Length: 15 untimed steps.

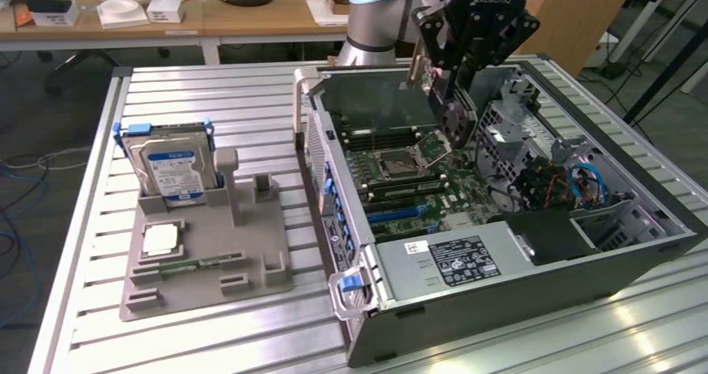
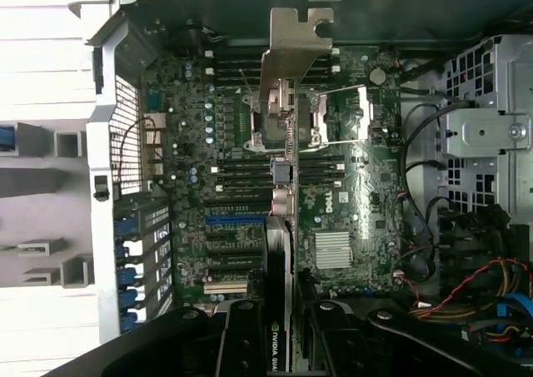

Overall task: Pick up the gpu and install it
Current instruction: 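Pick up the gpu and move the gpu toward the slot, then insert the gpu into the slot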

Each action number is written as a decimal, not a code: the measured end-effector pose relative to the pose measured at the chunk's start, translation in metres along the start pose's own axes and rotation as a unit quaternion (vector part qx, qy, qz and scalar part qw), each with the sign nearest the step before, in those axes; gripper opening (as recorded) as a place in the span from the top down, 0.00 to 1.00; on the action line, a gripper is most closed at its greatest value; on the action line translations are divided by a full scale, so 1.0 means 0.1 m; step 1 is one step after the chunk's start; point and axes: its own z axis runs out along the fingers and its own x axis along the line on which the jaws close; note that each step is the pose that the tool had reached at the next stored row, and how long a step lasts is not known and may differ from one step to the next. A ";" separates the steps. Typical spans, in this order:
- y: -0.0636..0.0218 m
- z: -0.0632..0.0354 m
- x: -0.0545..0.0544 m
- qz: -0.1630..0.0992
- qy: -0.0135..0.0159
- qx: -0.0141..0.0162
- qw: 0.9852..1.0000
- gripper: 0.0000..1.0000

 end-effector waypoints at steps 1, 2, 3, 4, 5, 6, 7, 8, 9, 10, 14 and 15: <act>0.001 0.001 -0.02 0.000 0.000 0.000 1.000 0.74; 0.002 0.001 -0.04 0.000 0.000 0.000 1.000 0.74; 0.004 0.002 -0.06 0.000 0.000 0.000 1.000 0.74; 0.005 0.002 -0.07 0.000 0.000 0.000 1.000 0.74; 0.006 0.003 -0.09 0.000 0.000 0.000 1.000 0.74; 0.007 0.004 -0.11 0.000 0.000 0.000 1.000 0.74; 0.008 0.004 -0.13 0.000 0.000 0.000 1.000 0.74; 0.009 0.004 -0.14 0.000 0.000 0.000 1.000 0.74; 0.010 0.005 -0.16 0.000 0.000 0.000 1.000 0.74; 0.011 0.005 -0.17 -0.001 0.000 0.000 1.000 0.74; 0.012 0.005 -0.17 -0.001 0.000 0.000 1.000 0.74; 0.011 0.005 -0.17 -0.001 0.000 0.000 1.000 0.74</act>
